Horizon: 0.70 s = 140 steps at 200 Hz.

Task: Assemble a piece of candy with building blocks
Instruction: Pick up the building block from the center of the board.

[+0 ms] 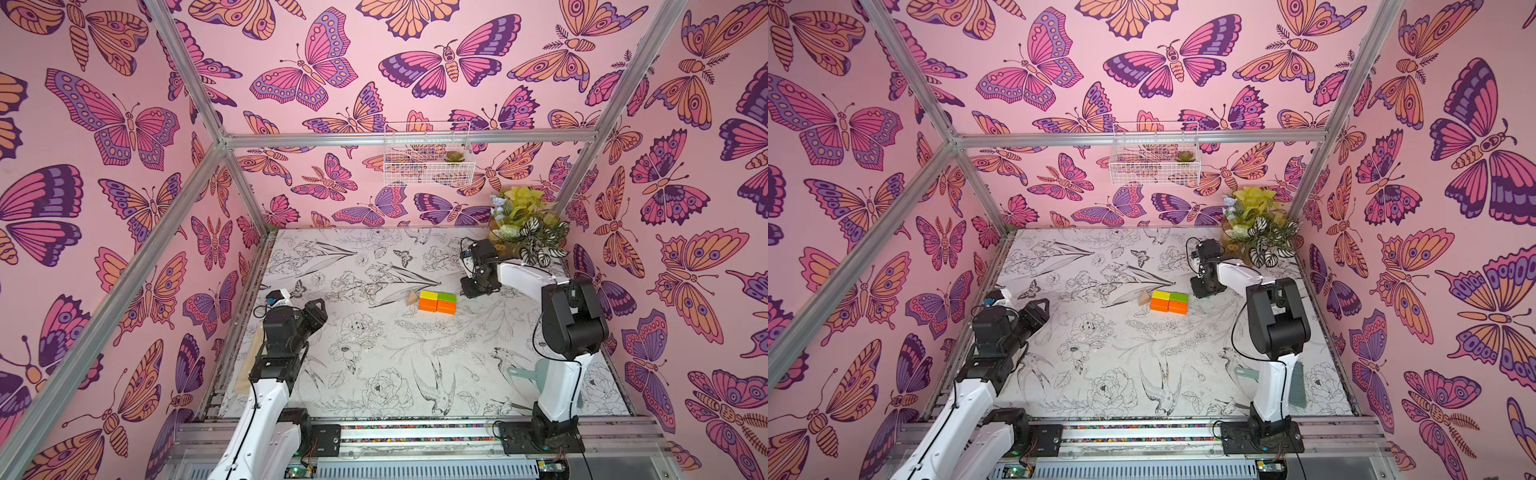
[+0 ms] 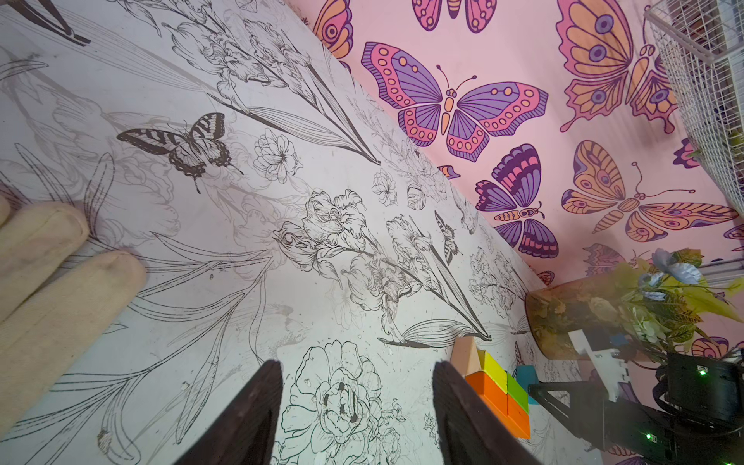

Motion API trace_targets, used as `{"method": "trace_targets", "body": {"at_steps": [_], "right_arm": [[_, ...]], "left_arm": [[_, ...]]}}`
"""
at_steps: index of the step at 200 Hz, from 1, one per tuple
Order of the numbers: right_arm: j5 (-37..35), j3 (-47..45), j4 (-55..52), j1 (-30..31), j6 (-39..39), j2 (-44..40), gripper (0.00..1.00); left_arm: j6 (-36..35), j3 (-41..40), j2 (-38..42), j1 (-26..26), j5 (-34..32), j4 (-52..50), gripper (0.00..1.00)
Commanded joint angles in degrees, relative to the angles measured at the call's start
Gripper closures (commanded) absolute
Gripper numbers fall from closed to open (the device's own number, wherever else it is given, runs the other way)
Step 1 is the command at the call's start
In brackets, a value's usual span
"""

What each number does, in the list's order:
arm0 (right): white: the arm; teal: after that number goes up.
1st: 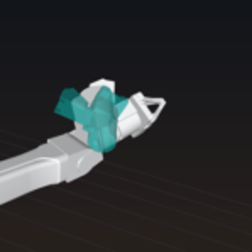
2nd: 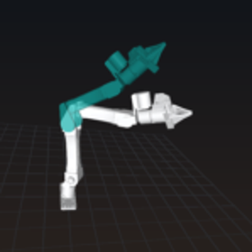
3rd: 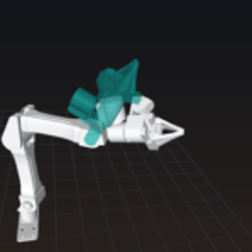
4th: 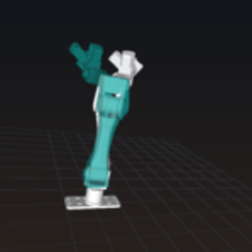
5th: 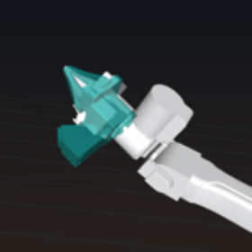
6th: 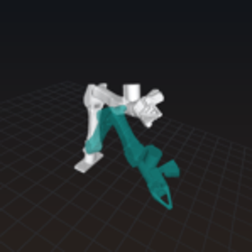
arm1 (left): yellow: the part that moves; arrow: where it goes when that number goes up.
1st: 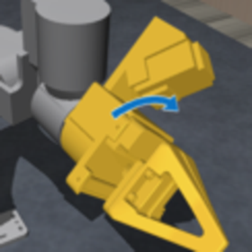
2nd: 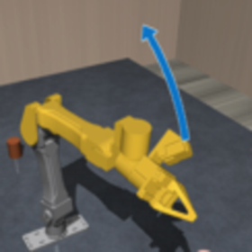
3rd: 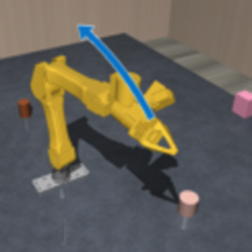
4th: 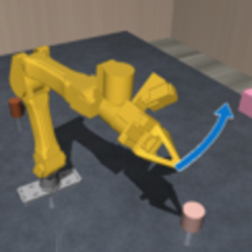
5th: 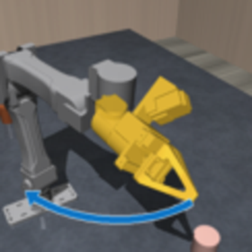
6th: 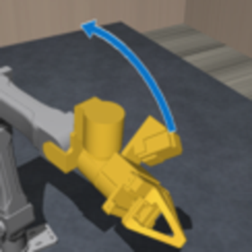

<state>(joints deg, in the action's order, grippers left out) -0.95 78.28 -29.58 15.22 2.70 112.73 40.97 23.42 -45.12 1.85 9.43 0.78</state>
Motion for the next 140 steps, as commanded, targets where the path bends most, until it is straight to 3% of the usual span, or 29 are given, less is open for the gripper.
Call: {"method": "trace_targets", "body": {"at_steps": [1, 81, 140], "right_arm": [[-1.2, 0.8, -0.1, 0.6, -1.4, 0.2, 0.63], [-3.2, -1.0, -1.1, 2.7, -5.8, -4.1, 0.72], [-5.6, -5.5, -4.9, 5.8, -12.6, -10.1, 0.73]], "left_arm": [[-0.2, -0.4, -0.1, -0.1, 0.0, -0.7, 0.37], [-0.1, -0.3, 0.1, -0.1, 0.2, -0.6, 0.37], [-0.4, -0.2, -0.4, -0.1, 0.4, -0.6, 0.37]]}}
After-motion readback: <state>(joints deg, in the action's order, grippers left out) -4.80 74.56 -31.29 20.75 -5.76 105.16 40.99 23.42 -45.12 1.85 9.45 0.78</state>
